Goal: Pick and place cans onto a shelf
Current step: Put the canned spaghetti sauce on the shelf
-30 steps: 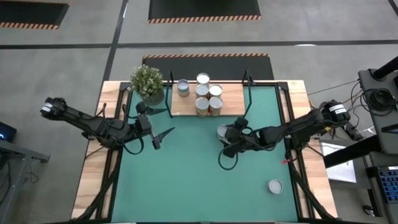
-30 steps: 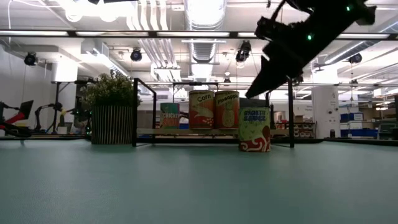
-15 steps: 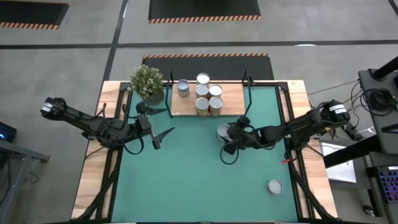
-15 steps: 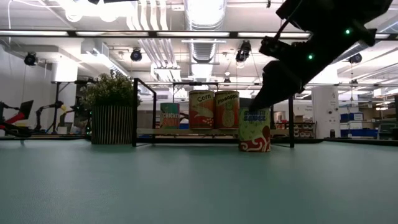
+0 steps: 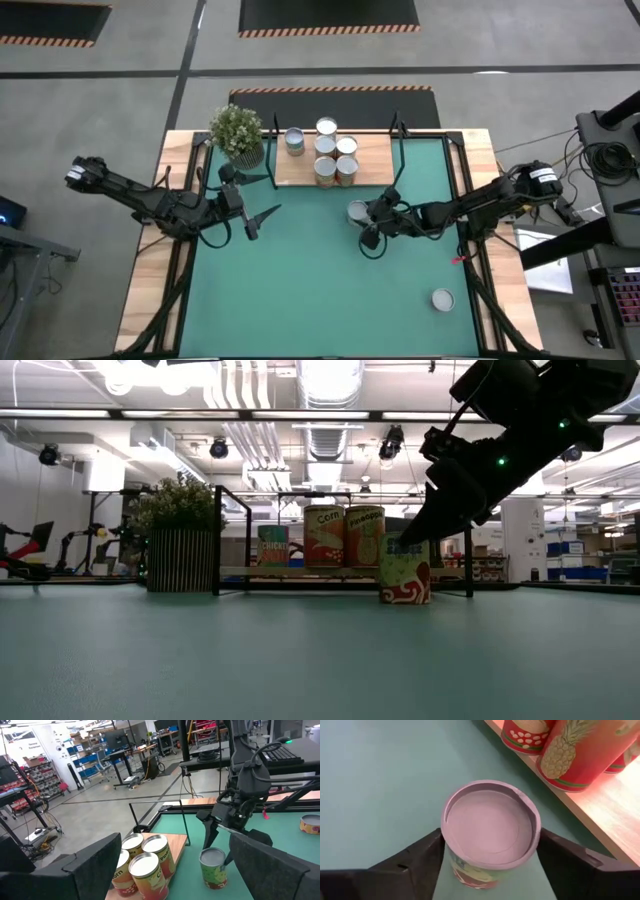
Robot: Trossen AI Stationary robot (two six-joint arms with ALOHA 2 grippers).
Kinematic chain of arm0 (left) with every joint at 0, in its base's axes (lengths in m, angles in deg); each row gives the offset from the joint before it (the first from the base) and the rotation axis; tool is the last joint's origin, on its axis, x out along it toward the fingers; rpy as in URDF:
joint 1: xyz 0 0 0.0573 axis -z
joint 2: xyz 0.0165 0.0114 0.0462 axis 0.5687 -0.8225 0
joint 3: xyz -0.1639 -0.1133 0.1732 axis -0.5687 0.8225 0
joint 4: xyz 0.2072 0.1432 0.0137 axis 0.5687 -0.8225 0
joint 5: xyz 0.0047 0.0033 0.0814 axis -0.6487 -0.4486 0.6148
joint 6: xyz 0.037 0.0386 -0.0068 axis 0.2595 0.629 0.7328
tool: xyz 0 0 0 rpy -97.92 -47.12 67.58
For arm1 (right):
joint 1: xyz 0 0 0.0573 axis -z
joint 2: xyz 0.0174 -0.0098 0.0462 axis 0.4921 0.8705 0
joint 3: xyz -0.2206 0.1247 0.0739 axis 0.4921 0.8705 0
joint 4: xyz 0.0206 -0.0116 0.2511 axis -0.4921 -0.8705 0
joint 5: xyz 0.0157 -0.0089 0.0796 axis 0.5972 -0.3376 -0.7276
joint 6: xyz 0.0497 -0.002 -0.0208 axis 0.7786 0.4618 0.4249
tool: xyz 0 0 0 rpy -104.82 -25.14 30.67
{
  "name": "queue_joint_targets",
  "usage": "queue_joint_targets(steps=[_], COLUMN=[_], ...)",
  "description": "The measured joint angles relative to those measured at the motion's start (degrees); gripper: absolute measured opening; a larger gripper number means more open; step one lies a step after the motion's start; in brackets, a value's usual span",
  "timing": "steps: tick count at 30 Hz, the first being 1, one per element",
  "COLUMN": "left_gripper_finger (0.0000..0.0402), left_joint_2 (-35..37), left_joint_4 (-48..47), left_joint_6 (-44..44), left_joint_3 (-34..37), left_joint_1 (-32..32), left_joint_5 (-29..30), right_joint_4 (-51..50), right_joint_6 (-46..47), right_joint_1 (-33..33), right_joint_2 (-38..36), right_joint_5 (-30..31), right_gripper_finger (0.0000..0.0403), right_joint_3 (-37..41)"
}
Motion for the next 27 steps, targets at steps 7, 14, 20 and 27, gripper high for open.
queue_joint_targets(steps=[7,14,20,27], left_gripper_finger=[0.0352,0.0352,0.0352,0.0352], left_joint_2=[0.0,0.0,0.0,1.4], left_joint_4=[0.0,0.0,0.0,-0.1], left_joint_6=[0.0,1.0,2.4,2.6], left_joint_3=[0.0,0.0,0.3,0.5], left_joint_1=[0.0,0.0,0.0,0.0], left_joint_5=[0.0,0.0,0.0,0.0], right_joint_4=[0.5,0.4,-6.5,-13.7], right_joint_6=[0.2,-1.3,-5.2,-11.0], right_joint_1=[0.3,0.3,0.2,0.2], right_joint_2=[-0.2,-2.3,-1.0,3.0], right_joint_5=[-1.1,-4.0,-6.9,-7.3], right_gripper_finger=[0.0234,0.0240,0.0232,0.0231], right_joint_3=[0.0,-3.9,-13.7,-26.6])
